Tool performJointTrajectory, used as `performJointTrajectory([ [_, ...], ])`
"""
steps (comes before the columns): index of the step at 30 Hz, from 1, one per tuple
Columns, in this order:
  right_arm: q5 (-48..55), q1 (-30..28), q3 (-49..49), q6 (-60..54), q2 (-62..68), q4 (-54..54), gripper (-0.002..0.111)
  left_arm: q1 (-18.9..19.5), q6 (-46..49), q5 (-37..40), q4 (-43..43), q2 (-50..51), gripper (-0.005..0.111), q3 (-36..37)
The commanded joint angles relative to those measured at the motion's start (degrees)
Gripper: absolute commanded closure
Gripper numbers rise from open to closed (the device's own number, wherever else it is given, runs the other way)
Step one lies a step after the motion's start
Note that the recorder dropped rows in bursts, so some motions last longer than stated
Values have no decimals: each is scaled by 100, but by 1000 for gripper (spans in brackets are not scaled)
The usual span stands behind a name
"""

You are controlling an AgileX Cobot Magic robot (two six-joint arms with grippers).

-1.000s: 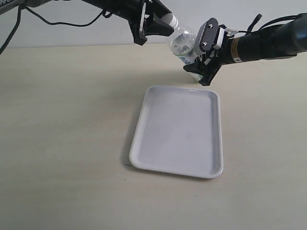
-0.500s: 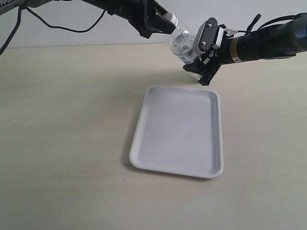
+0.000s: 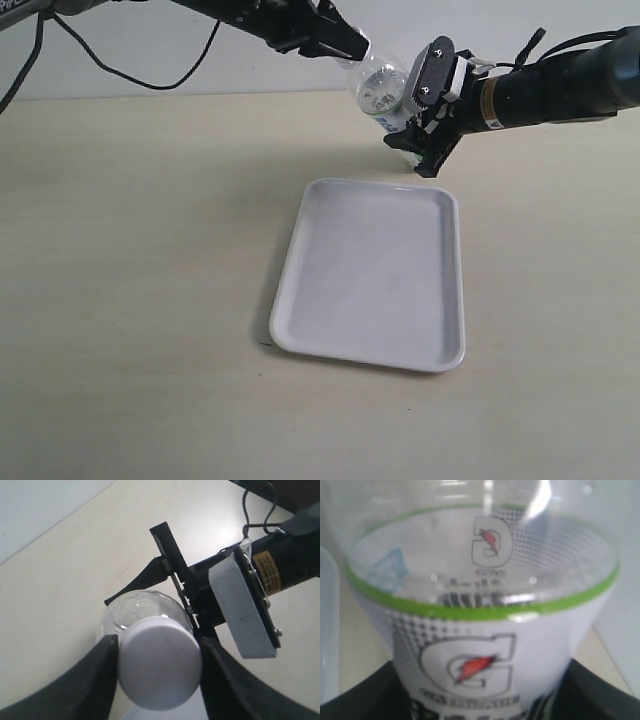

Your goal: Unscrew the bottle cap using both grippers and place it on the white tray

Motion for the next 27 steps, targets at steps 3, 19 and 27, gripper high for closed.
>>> performJointTrajectory([
  [3, 284, -17, -26, 16, -23, 47, 108, -13, -1114, 3, -245, -34, 107, 18],
  [19, 295, -17, -26, 38, -23, 47, 108, -13, -1415, -124, -209, -34, 94, 18],
  [27, 296, -17, -26, 61, -23, 47, 108, -13, -1405, -190, -209, -34, 51, 7],
])
